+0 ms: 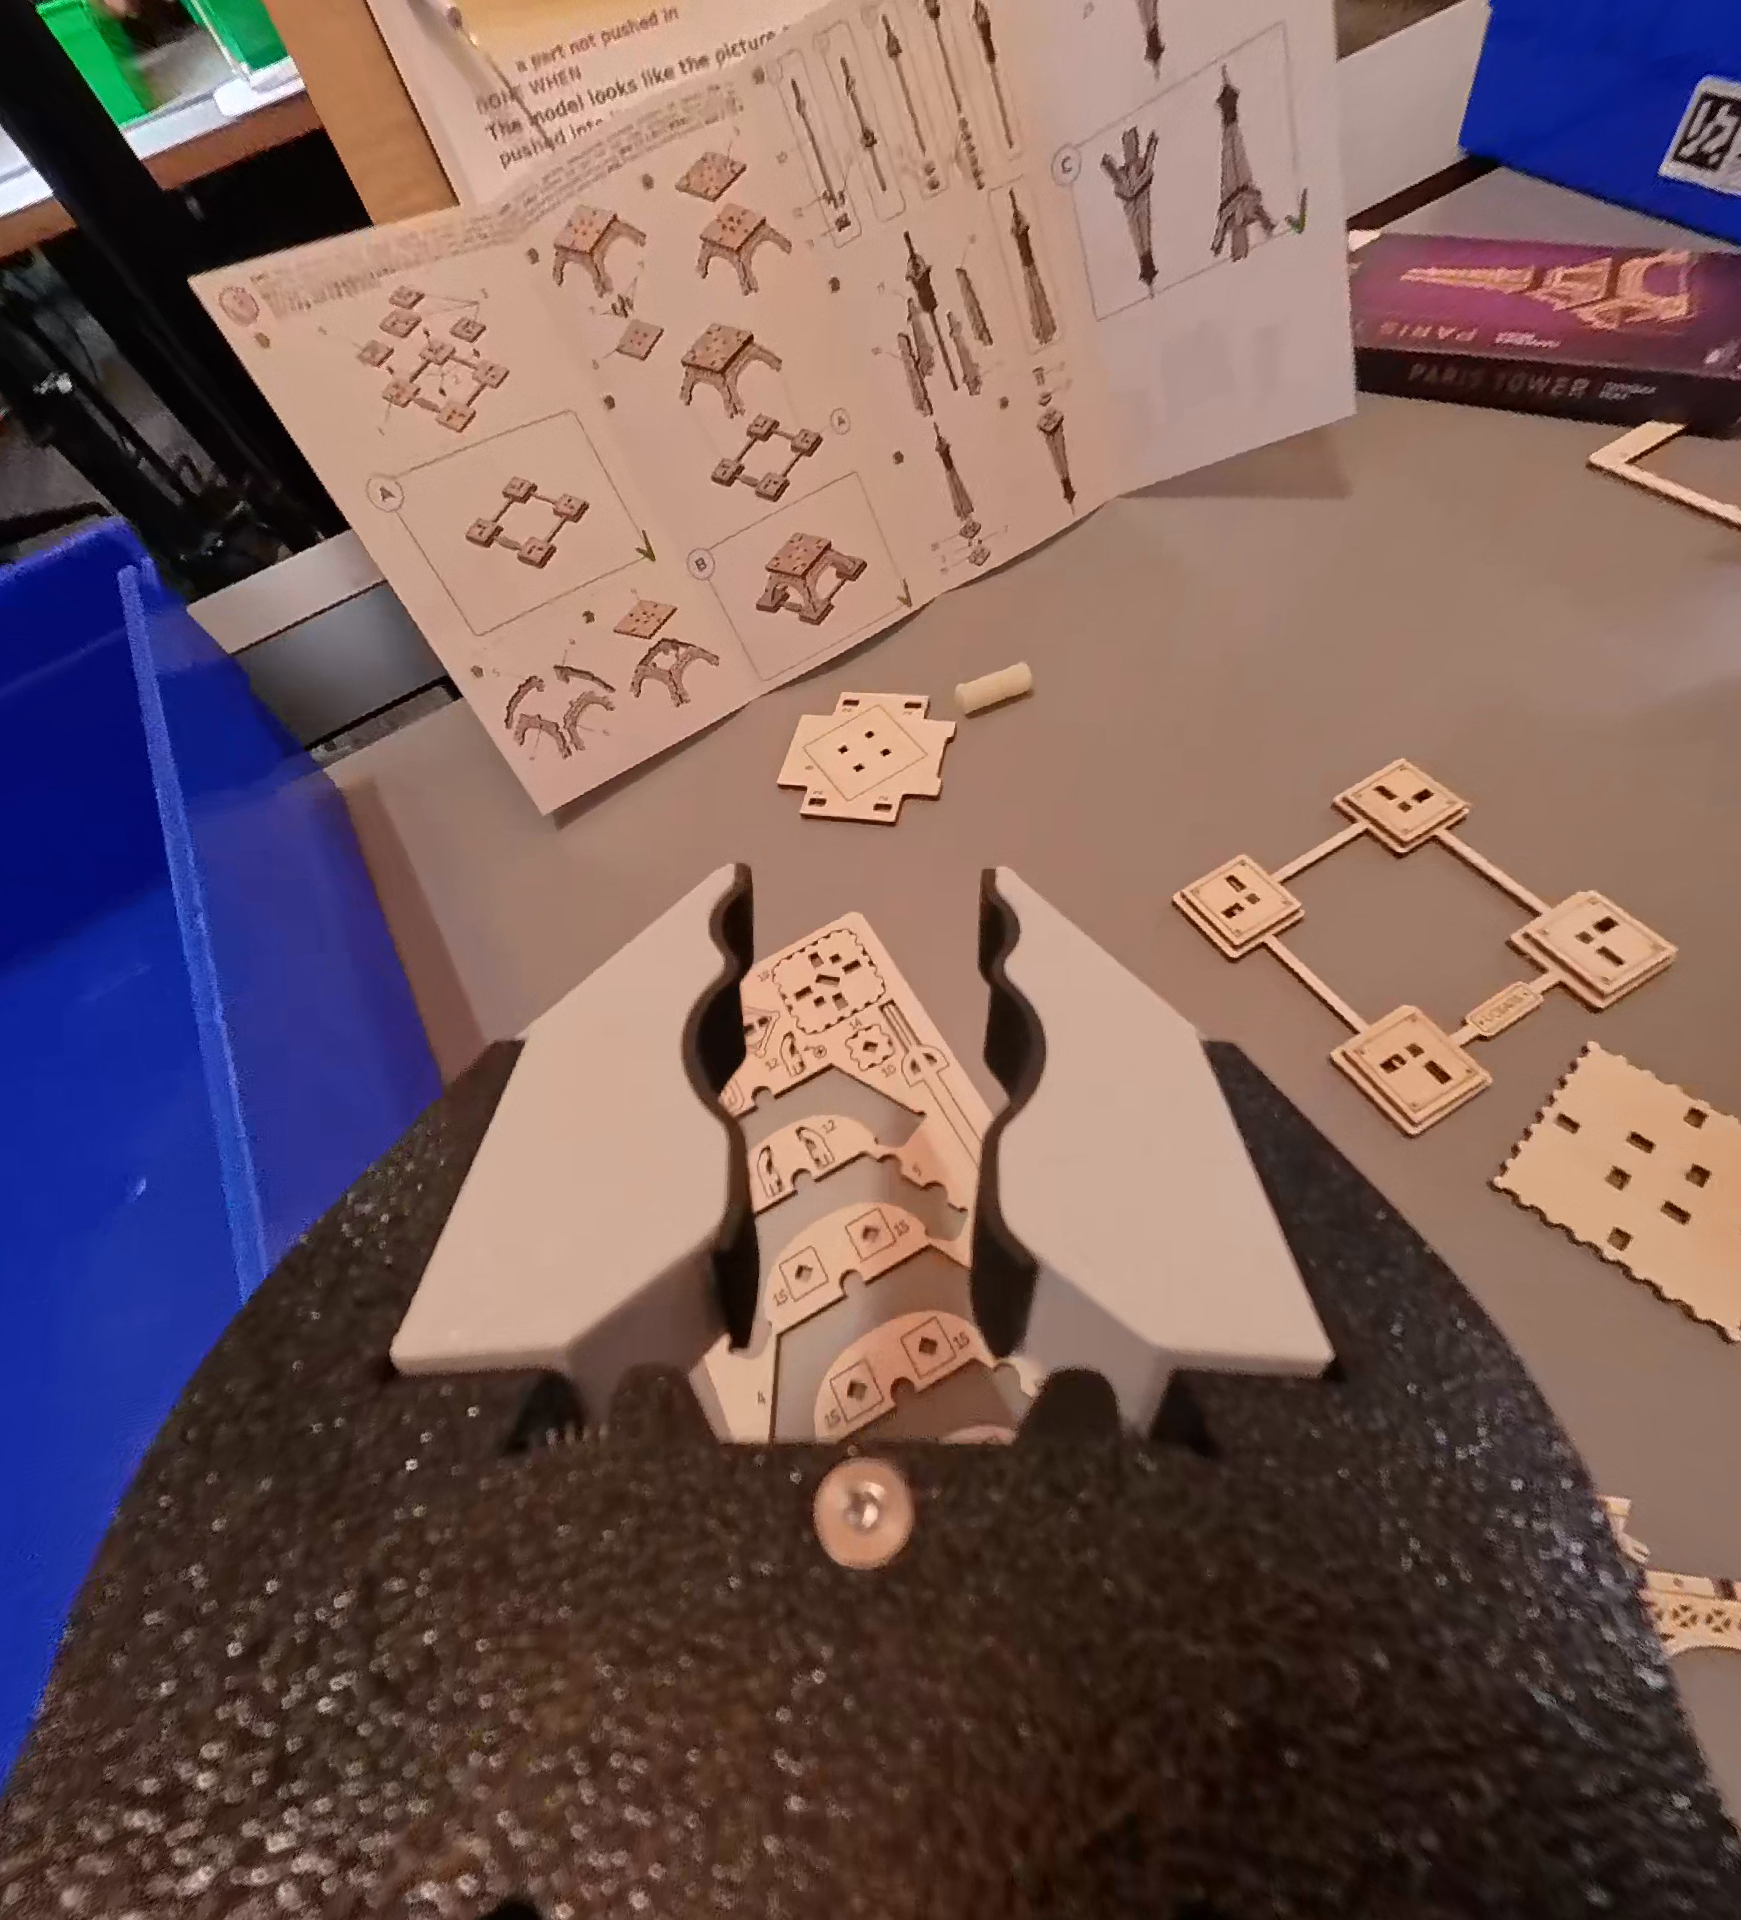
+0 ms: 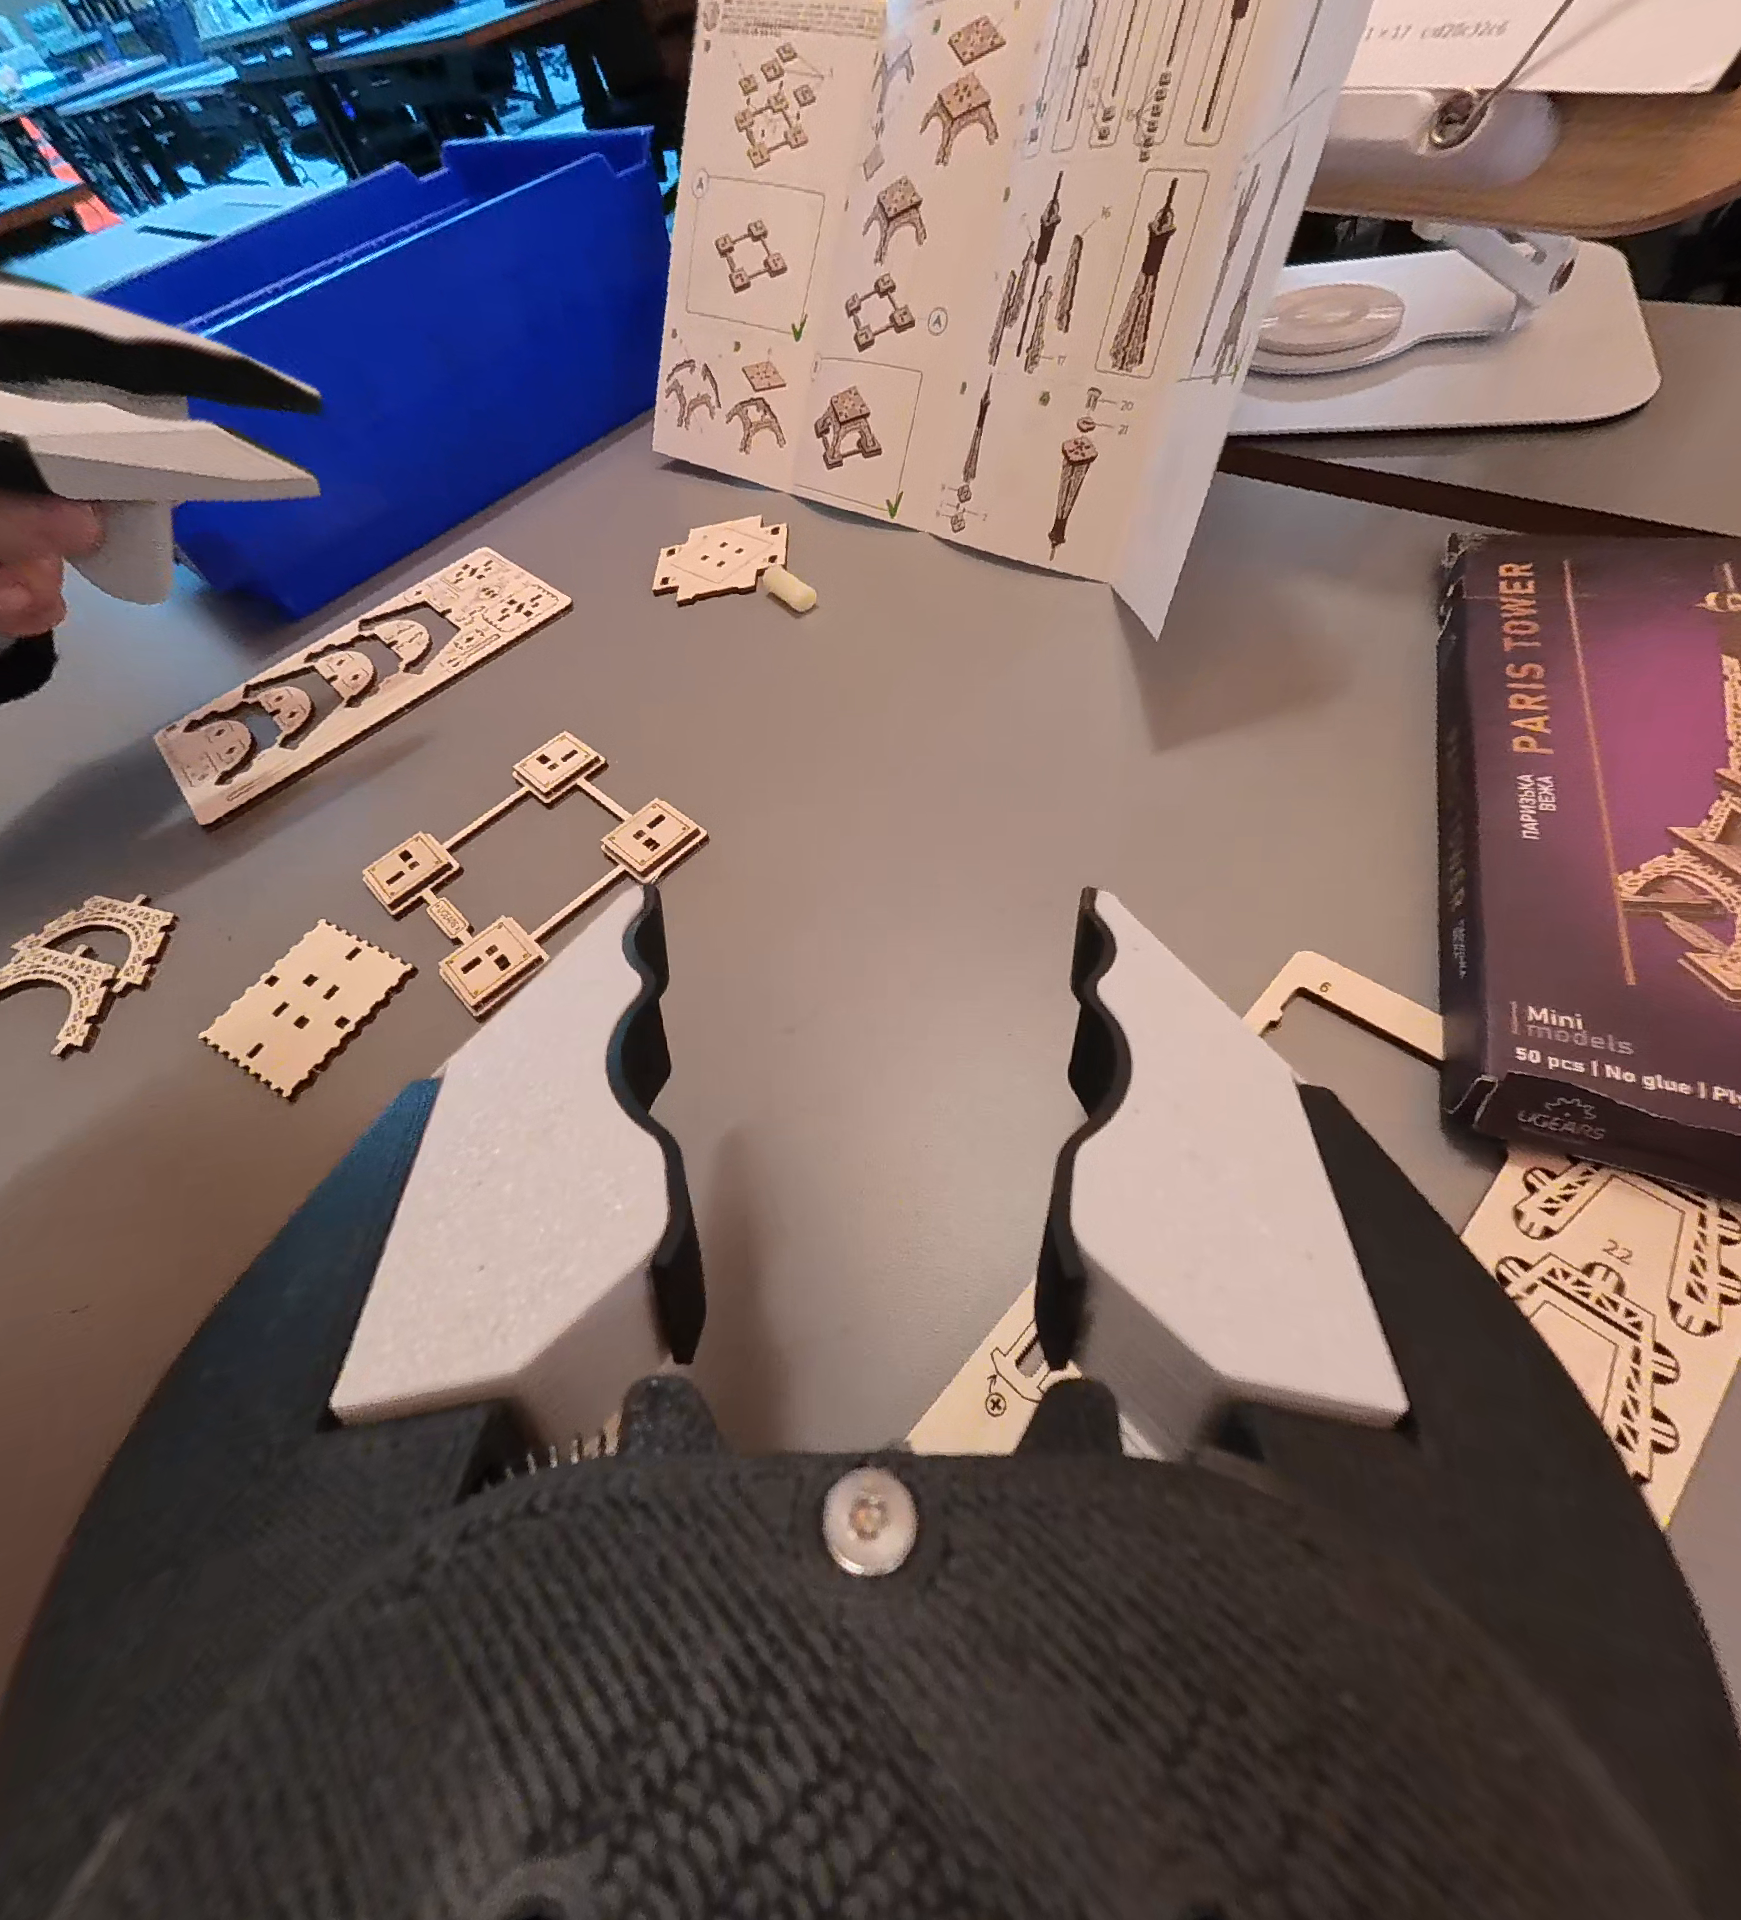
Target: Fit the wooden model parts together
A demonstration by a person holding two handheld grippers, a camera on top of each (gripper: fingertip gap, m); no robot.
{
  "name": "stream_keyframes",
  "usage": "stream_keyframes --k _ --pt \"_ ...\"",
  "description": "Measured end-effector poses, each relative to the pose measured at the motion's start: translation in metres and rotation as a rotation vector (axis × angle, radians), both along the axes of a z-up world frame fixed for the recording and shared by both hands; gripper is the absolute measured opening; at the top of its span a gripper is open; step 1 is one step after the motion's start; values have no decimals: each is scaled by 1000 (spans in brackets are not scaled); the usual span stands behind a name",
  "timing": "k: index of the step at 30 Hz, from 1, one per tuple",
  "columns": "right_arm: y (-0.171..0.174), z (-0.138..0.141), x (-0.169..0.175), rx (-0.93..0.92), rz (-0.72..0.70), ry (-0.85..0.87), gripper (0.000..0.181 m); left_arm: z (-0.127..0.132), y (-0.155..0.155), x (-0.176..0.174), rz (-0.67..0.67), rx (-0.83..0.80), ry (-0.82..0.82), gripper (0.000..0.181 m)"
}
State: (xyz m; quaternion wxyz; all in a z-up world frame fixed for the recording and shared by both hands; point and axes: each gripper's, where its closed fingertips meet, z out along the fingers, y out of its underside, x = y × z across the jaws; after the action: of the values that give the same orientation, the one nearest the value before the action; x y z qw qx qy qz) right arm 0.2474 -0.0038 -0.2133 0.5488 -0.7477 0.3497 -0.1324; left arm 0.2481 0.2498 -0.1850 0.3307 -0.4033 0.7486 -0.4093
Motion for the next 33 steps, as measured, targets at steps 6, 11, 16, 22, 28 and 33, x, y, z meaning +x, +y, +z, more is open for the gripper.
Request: stream_keyframes --k 6,11,16,22,28,33 --pt "2 -4 0 -32 7 5 79 6 6 0 40 -14 -20 38" --pt "0 -5 2 -12 -4 39 78 0 14 0 72 -23 -1 36" --pt "-5 -4 6 52 -22 83 71 -2 27 2 124 -60 -5 35" --pt "-10 -1 9 107 -39 111 67 -2 29 1 126 -81 -6 35" --pt "-5 -8 8 44 -28 109 67 -7 25 1 108 -64 7 34" --pt "-1 -14 6 -28 -18 104 70 -9 27 2 112 -63 11 34"
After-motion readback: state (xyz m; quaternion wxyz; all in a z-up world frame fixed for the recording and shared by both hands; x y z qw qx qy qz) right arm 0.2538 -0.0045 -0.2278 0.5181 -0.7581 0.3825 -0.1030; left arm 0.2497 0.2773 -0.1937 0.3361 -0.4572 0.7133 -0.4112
